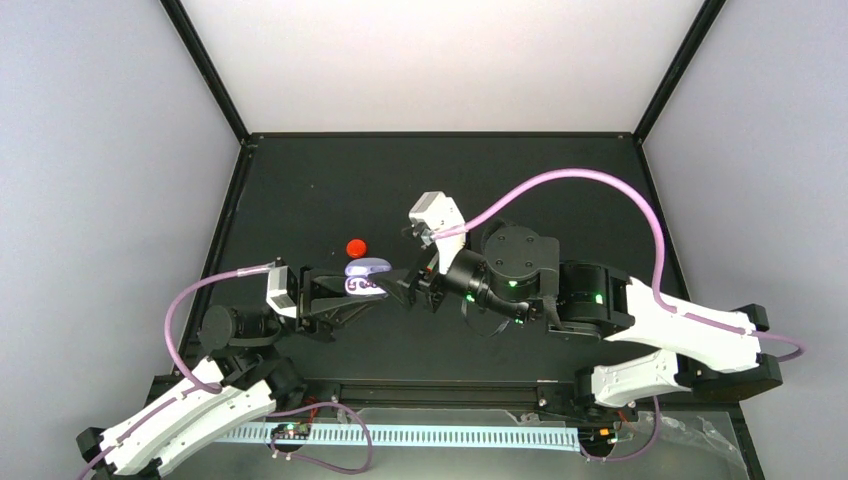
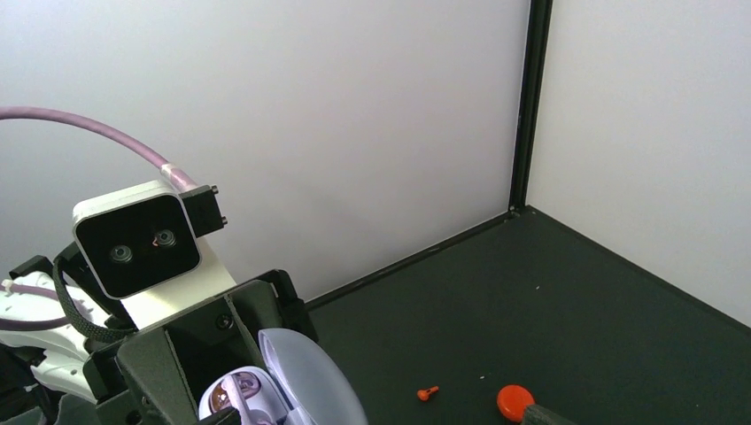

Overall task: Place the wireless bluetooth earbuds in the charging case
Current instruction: Place the earbud in the charging case.

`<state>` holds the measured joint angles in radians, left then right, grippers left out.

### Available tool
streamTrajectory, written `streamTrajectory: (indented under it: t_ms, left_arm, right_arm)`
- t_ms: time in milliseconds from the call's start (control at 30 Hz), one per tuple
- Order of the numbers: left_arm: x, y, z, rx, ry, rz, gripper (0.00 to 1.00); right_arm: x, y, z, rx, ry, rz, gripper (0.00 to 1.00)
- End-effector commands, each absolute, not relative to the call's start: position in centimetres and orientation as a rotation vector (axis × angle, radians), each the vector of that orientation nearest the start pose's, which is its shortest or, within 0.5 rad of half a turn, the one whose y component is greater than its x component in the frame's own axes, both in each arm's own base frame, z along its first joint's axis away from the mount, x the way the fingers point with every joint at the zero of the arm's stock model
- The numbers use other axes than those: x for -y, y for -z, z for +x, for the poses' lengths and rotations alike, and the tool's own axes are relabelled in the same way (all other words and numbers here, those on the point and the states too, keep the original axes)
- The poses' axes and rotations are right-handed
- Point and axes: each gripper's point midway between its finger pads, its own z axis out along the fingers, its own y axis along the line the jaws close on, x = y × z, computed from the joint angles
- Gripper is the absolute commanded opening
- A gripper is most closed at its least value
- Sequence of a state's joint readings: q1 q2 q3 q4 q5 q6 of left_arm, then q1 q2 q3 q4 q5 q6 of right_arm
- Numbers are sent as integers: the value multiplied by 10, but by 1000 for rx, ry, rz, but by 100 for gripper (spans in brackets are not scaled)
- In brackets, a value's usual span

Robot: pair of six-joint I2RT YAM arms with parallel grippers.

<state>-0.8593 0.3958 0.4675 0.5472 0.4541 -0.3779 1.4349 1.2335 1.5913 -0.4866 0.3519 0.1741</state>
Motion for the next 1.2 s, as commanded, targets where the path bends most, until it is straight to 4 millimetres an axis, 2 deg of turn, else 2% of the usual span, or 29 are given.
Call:
streamTrajectory:
  t_ms: [0,433,633,733,1167]
  left_arm:
    - [199,-441,67,-821,1343,698,2]
    - [198,-444,66,-811,1348,694,2]
    - [197,-442,66,-818,1348,694,1]
    - [197,-442,65,-817,1350,692,1]
    - [195,-446,63,-799,1357,691,2]
  right_arm:
    - [-367,-474,111,-1587,-886,-801,82]
    - [-372,-469,110,-1599,-890,-821,82]
    - [-359,-480,115,-1573,-895,-752,82]
    - [-355,-478,119,-1581,-874,-729,82]
    - [-369,-463,115,-1626,-875,-780,82]
